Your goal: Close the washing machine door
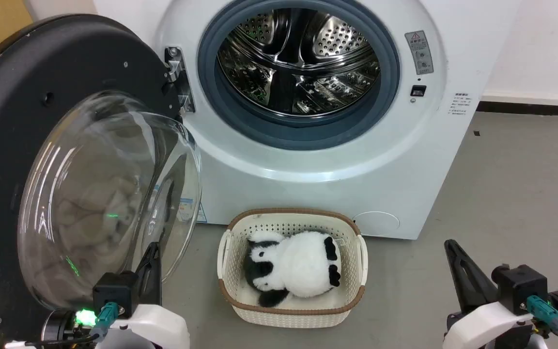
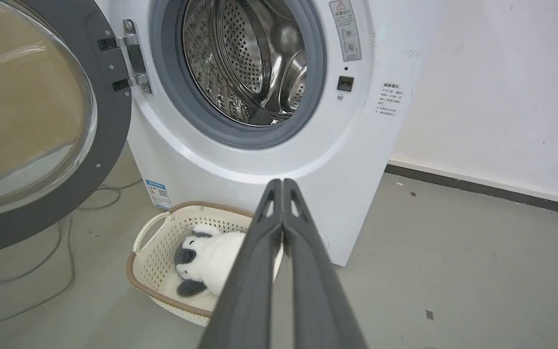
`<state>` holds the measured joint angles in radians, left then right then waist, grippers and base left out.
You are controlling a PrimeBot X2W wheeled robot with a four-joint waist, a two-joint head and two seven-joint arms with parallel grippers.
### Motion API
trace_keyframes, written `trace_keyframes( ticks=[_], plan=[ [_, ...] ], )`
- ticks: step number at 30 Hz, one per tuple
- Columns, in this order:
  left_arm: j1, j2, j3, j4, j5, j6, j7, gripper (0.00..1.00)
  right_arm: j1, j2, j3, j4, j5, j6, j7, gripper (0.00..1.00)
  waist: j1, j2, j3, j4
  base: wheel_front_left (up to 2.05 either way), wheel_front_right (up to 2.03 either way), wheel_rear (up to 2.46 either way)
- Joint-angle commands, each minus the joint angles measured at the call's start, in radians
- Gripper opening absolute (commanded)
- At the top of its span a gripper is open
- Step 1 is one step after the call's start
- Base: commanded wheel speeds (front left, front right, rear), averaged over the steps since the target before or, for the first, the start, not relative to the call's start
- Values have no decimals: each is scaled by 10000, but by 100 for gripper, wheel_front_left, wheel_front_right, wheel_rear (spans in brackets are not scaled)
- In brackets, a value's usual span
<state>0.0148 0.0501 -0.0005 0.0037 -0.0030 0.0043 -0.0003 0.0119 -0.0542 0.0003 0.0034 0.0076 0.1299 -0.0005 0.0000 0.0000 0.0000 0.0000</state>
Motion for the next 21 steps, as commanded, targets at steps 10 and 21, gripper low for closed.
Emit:
trace_keyframes(
  ticks=[10,21],
  plan=[
    [-148,1,5,-37,30,-43,3,0,-119,40,-3,-34,-76,8,5,0,0,0,0,0,0,0,0],
    [-148,1,5,-37,30,-43,3,0,-119,40,-3,-34,-76,8,5,0,0,0,0,0,0,0,0]
  ],
)
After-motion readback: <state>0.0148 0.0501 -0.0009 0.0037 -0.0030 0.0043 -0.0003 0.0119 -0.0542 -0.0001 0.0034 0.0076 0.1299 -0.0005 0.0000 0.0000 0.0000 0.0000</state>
